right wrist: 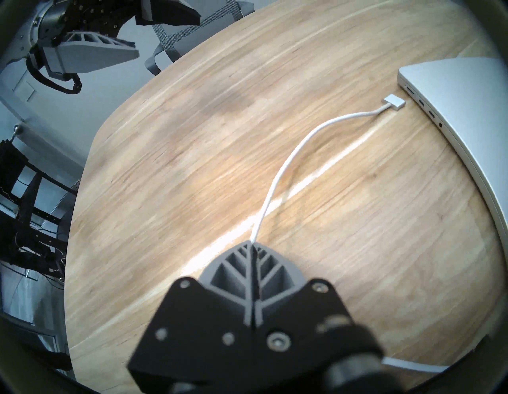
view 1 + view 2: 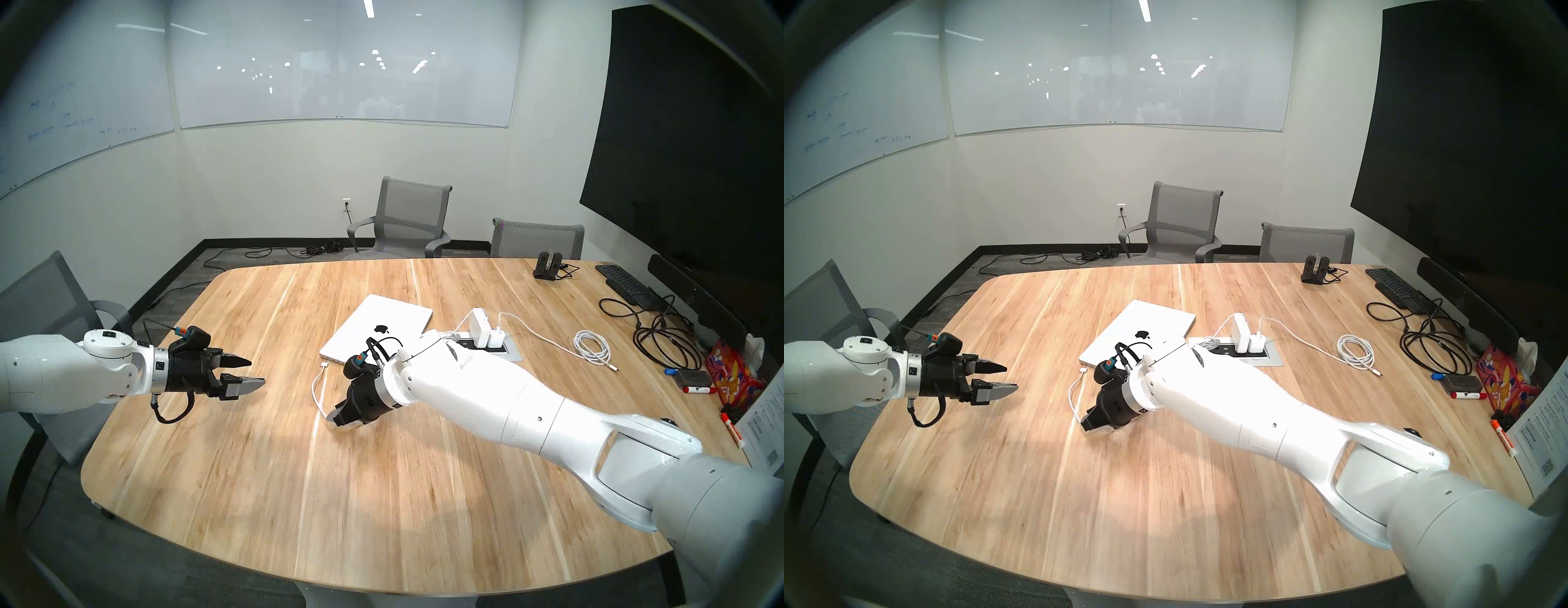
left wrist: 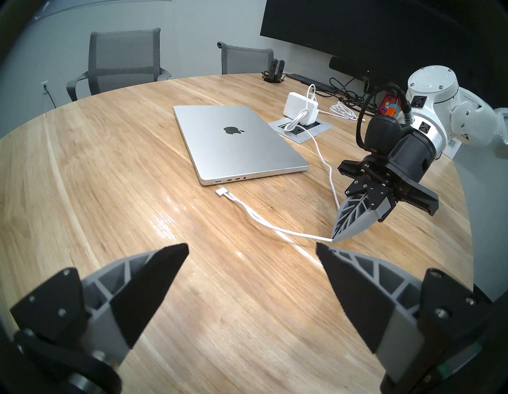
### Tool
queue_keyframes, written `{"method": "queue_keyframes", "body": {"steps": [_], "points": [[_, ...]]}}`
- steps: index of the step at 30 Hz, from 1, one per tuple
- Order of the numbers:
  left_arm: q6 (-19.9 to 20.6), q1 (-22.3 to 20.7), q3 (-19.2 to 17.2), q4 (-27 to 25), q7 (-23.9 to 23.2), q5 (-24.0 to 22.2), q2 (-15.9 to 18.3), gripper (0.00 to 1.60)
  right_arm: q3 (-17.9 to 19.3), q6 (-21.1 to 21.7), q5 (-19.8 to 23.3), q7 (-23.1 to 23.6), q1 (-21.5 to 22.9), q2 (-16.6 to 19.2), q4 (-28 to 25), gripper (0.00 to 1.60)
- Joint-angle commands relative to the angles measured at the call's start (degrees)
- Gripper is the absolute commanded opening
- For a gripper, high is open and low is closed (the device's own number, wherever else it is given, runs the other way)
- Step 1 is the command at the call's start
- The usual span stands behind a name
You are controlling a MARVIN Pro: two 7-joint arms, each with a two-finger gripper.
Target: Plug the charging cable into the port of a MacBook
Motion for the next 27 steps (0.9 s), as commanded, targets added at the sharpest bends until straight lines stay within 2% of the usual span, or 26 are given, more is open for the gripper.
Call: {"method": "queue_keyframes", "body": {"steps": [1, 27], "points": [[-0.1, -0.7, -0.7, 0.0, 0.0, -0.1, -0.1, 1.60, 1.0, 0.4, 0.7, -0.5, 0.1, 0.4, -2.7, 0.00], [-0.1, -0.7, -0.7, 0.0, 0.0, -0.1, -0.1, 1.60, 0.4, -1.7, -0.4, -0.8, 0.2, 2.6, -6.7, 0.00]]}}
